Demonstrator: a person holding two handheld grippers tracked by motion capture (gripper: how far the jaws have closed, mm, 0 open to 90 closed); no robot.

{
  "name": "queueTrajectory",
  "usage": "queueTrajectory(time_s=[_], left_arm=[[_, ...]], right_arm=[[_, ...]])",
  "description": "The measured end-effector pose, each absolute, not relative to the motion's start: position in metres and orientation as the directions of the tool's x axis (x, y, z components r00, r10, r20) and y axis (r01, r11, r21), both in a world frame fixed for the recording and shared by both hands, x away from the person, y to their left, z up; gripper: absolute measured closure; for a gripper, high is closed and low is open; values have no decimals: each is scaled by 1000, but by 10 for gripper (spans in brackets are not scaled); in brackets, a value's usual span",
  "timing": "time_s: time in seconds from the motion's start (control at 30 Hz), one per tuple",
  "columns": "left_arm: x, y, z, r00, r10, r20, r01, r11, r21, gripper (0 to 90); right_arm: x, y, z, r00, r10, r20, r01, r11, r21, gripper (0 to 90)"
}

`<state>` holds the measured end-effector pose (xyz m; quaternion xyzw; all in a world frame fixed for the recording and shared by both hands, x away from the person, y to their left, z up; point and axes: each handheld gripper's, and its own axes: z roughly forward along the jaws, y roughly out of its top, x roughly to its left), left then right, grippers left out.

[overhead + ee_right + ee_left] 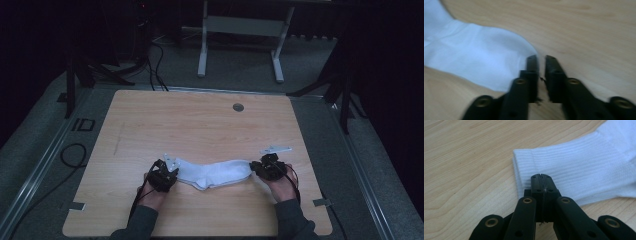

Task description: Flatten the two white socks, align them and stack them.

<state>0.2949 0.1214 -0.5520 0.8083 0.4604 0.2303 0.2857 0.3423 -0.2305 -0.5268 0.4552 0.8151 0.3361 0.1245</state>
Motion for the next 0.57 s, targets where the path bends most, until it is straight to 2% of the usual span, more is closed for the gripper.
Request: queueTrajectory(time_s=[0.07, 0.2, 0.33, 0.57], left_arm=[[295, 123, -550, 464, 882, 81, 616, -387, 687, 870], [292, 127, -543, 471, 882, 37, 585, -343, 735, 841], [290, 137, -535, 456, 890, 10, 563, -298, 771, 812], [295, 160, -533, 400, 916, -20, 592, -242, 769, 769]], right_arm=[[340, -232, -527, -558, 822, 117, 656, 350, 669, 679], [337, -242, -517, -536, 831, 148, 643, 288, 710, 600], [335, -254, -512, -509, 846, 157, 637, 248, 730, 564], [334, -269, -517, -475, 861, 180, 657, 212, 723, 543]])
